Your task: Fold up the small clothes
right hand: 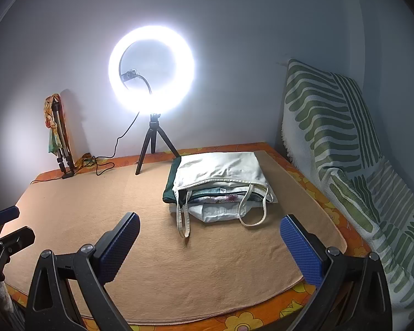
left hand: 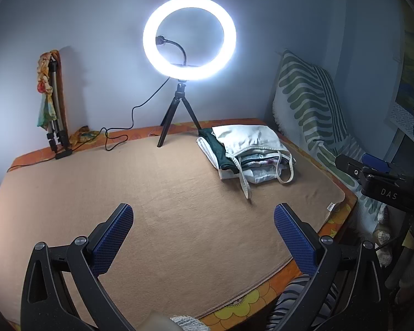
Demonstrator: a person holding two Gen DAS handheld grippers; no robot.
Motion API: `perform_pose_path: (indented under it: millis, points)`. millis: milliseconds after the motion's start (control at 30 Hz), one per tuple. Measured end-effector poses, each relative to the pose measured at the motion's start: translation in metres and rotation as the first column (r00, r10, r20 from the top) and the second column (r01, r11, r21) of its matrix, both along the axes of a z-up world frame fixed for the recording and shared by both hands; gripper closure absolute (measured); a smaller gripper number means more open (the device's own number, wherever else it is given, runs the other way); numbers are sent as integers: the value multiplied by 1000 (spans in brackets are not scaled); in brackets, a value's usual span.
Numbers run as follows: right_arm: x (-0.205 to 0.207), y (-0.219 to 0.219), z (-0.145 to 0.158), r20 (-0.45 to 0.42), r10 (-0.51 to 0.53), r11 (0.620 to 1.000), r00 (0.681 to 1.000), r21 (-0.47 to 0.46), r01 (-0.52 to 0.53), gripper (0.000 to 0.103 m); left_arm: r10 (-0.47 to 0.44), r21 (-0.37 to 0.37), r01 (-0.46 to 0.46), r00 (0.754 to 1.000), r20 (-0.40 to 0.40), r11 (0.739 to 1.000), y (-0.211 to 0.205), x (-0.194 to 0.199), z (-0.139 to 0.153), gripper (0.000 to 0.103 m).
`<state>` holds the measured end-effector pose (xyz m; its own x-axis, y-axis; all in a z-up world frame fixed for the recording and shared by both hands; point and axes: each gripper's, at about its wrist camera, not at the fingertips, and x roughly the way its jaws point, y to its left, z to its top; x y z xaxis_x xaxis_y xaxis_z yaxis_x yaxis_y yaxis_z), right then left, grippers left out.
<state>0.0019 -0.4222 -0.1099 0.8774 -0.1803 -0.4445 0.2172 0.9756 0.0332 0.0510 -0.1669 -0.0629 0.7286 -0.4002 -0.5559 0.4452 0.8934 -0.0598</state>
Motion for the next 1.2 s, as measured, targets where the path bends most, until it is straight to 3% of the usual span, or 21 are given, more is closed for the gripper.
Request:
perform_pose_path:
  millis: [1200]
  points:
    - [9, 4, -7, -26, 12, 1000, 1000, 8, -12, 0, -7, -11, 6, 1000, -24, 1000, 4, 4, -4, 1]
